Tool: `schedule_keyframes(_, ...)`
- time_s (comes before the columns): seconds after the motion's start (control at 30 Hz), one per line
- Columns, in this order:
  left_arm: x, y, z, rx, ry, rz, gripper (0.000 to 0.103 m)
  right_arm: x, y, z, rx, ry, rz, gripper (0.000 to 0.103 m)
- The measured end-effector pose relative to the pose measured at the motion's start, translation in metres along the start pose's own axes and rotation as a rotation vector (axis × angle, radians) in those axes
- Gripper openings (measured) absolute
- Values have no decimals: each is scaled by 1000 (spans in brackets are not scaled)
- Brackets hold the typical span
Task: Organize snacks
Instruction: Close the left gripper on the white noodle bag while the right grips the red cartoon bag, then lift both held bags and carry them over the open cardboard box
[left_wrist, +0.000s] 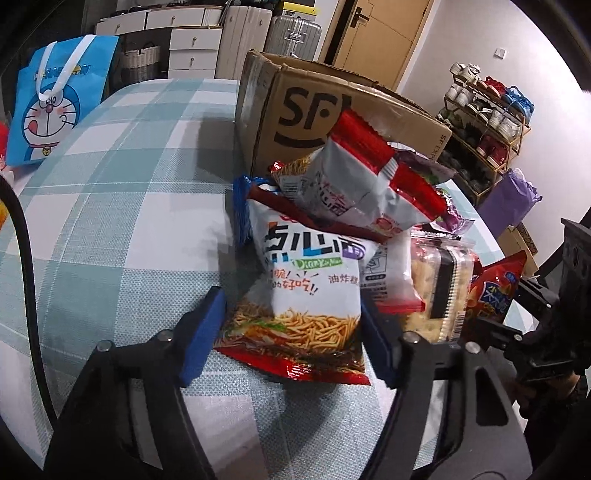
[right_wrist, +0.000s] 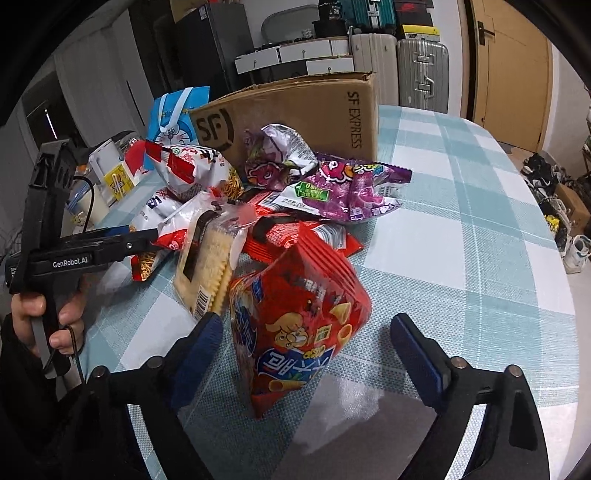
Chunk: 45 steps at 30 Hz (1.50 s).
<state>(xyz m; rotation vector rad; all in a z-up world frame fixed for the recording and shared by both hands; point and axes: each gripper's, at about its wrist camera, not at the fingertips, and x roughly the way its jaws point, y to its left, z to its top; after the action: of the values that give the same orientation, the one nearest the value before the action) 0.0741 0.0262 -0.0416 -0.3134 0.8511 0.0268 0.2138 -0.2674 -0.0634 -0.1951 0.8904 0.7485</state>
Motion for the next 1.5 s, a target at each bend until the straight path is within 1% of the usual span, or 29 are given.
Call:
schedule_keyframes(0.03, 0, 1, 1, -1, -1, -10, 62, 1, 0, 0, -2, 5, 2, 86)
schedule_keyframes(0.1, -1, 0, 0, -3, -5, -17, 55, 3, 2, 0, -8, 9, -4, 83)
schedule_keyframes(0.27, -9, -7, -8, 15, -14, -18, 48, 1, 2, 0, -6, 4, -3, 75)
schedule_keyframes(0.37, -15, -8, -13, 20, -22, -20, 47, -2, 3, -3, -14, -3, 1, 69)
schedule_keyframes(0.43, -19, -9, -16, 24, -31, -26, 47, -4, 5, -5, -26, -5, 7, 60)
schedule_keyframes(0.5, -24, -9, -19, 25, -41, -28, 46, -7, 5, -7, -33, -14, 9, 55)
schedule_keyframes(0.63, -33, -7, -26, 13, -60, -32, 46, -15, 2, -13, -22, -38, 14, 52)
schedule_keyframes(0.67, -37, -7, -29, 8, -66, -34, 46, -17, 2, -14, -25, -46, 13, 49)
schedule_keyframes(0.7, -41, -7, -32, 5, -74, -36, 46, -20, 2, -16, -31, -53, 11, 44)
schedule_keyframes(0.77, -47, -6, -35, -3, -85, -37, 46, -25, 2, -17, -31, -69, 10, 42)
schedule_keyframes(0.83, -55, -5, -36, -15, -102, -45, 46, -30, 1, -18, -32, -87, 11, 36)
schedule_keyframes(0.93, -66, -6, -36, -23, -123, -50, 46, -36, 0, -19, -24, -117, 17, 32)
schedule_keyframes(1.03, -77, -8, -34, -22, -148, -51, 46, -40, 0, -21, -21, -136, 28, 31)
schedule_keyframes(1.33, -101, -14, -29, -22, -187, -58, 46, -49, 2, -30, -17, -201, 59, 30)
schedule_keyframes(1.5, -111, -23, -22, -3, -206, -58, 46, -63, 3, -26, -7, -259, 64, 30)
